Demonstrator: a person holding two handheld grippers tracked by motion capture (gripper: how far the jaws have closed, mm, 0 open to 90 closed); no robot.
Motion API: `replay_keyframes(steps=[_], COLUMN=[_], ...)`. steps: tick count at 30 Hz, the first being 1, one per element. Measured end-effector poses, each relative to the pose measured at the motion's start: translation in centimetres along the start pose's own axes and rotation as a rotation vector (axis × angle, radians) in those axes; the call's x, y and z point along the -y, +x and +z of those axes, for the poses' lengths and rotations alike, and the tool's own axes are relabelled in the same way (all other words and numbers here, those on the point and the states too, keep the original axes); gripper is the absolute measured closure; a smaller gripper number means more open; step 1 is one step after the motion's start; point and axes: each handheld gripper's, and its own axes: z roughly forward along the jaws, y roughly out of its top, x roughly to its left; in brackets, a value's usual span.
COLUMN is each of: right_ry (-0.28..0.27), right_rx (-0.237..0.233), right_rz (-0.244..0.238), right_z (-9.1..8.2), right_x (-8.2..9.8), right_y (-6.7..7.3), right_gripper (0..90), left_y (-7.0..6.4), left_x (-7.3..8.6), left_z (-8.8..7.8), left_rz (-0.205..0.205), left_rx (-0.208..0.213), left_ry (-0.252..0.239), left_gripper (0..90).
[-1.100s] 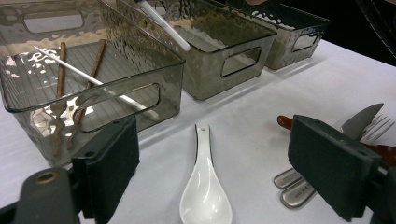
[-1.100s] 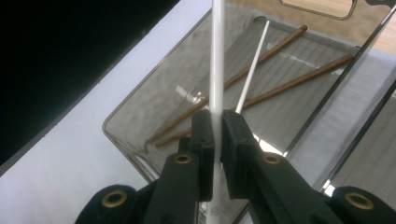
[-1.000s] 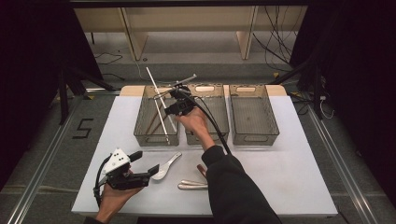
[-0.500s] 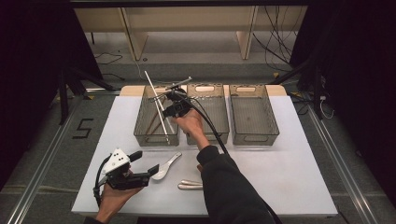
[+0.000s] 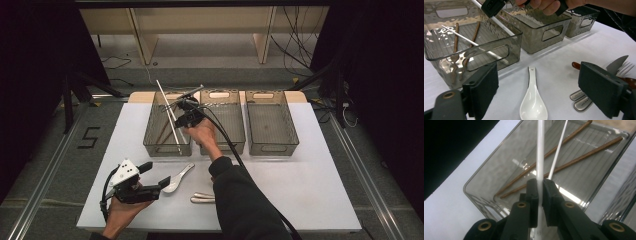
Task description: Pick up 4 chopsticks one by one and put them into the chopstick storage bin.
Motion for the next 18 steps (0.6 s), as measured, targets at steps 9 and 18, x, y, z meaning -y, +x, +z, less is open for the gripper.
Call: replay_keyframes(steps=[9,18], right_ry=[0.044,0.046], right_rx=[-0.014,-0.033], right_rz=[-0.01,-0.034], right_z=[0.5,-0.6], right_x=[0.2,0.3], right_y=[0.2,0.0], right_gripper=[76.9,66.7], left_y=[0.0,0.0], left_x=[0.0,0.0], left_z=[0.0,0.0], left_rz=[0.0,0.004], left_rx=[0.002,0.001], left_ry=[0.005,0.009], left_gripper=[15.9,15.9])
